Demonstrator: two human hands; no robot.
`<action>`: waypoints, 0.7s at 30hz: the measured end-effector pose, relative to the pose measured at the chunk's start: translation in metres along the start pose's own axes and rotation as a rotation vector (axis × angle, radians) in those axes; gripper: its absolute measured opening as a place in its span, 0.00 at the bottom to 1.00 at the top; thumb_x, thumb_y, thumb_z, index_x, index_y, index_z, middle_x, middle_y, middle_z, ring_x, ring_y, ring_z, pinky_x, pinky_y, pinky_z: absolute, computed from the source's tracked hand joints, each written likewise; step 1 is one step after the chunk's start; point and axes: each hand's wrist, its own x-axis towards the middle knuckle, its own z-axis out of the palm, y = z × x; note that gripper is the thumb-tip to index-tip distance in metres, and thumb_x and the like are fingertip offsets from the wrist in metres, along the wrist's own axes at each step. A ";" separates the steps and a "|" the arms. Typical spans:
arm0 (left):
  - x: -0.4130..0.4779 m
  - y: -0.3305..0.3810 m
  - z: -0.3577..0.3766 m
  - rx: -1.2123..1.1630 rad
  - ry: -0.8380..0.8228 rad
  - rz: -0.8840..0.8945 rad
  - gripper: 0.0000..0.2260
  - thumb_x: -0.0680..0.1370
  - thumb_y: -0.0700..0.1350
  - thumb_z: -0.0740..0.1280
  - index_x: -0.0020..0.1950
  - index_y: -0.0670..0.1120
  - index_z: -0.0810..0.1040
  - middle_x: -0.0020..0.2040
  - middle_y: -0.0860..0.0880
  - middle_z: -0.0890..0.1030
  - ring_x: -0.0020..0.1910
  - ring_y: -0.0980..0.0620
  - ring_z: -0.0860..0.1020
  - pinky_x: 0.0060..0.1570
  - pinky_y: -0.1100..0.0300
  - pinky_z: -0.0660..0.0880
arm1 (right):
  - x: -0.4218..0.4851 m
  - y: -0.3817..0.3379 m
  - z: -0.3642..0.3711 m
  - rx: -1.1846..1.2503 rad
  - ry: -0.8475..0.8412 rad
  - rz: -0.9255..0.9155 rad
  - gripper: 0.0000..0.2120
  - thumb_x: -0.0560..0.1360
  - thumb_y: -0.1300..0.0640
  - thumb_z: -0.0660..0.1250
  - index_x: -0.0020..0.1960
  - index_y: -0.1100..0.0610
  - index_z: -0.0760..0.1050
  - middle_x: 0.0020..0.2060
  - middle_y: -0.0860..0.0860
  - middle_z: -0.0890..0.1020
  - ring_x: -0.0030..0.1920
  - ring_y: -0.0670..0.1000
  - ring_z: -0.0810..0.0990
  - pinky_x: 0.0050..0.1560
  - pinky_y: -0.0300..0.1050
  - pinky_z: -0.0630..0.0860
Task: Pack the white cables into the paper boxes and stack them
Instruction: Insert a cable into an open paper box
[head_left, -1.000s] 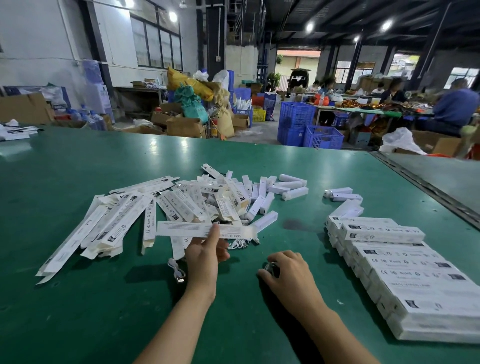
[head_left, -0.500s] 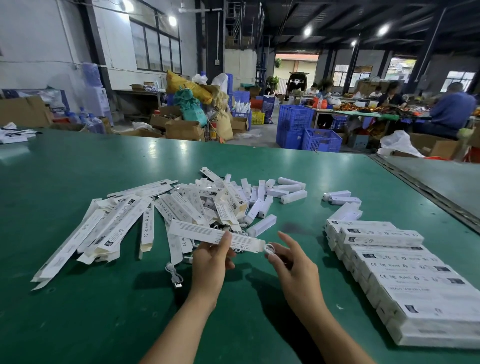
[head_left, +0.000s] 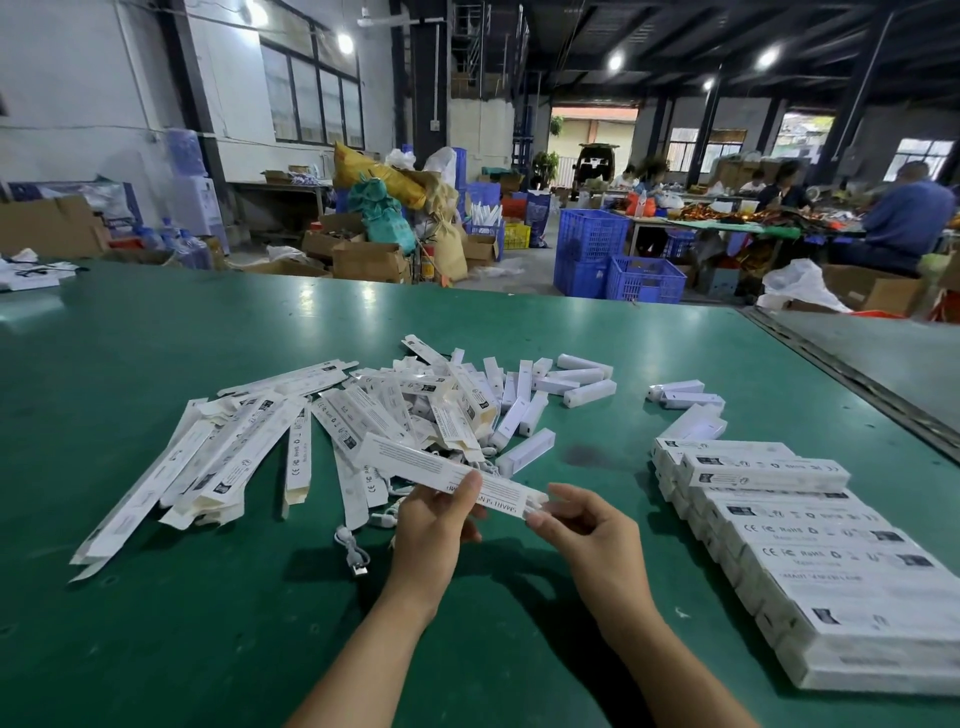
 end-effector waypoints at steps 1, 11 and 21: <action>0.000 0.000 0.000 0.001 -0.013 0.002 0.06 0.78 0.47 0.70 0.48 0.45 0.83 0.40 0.48 0.85 0.35 0.55 0.79 0.31 0.63 0.75 | 0.000 0.000 -0.001 0.028 0.006 0.010 0.14 0.67 0.63 0.79 0.50 0.55 0.81 0.39 0.50 0.86 0.39 0.47 0.84 0.43 0.37 0.79; 0.000 0.000 0.000 -0.001 0.009 0.004 0.16 0.70 0.57 0.70 0.48 0.46 0.83 0.35 0.50 0.84 0.32 0.57 0.79 0.31 0.64 0.77 | -0.001 -0.001 -0.005 0.160 -0.156 0.037 0.15 0.74 0.67 0.71 0.57 0.54 0.78 0.44 0.53 0.87 0.38 0.48 0.83 0.40 0.36 0.78; 0.006 -0.009 -0.003 0.048 0.014 -0.003 0.23 0.68 0.66 0.68 0.37 0.46 0.83 0.29 0.51 0.78 0.29 0.57 0.77 0.34 0.59 0.78 | -0.004 0.000 -0.001 -0.160 -0.076 -0.168 0.08 0.69 0.60 0.77 0.42 0.47 0.84 0.36 0.48 0.82 0.36 0.44 0.76 0.39 0.34 0.72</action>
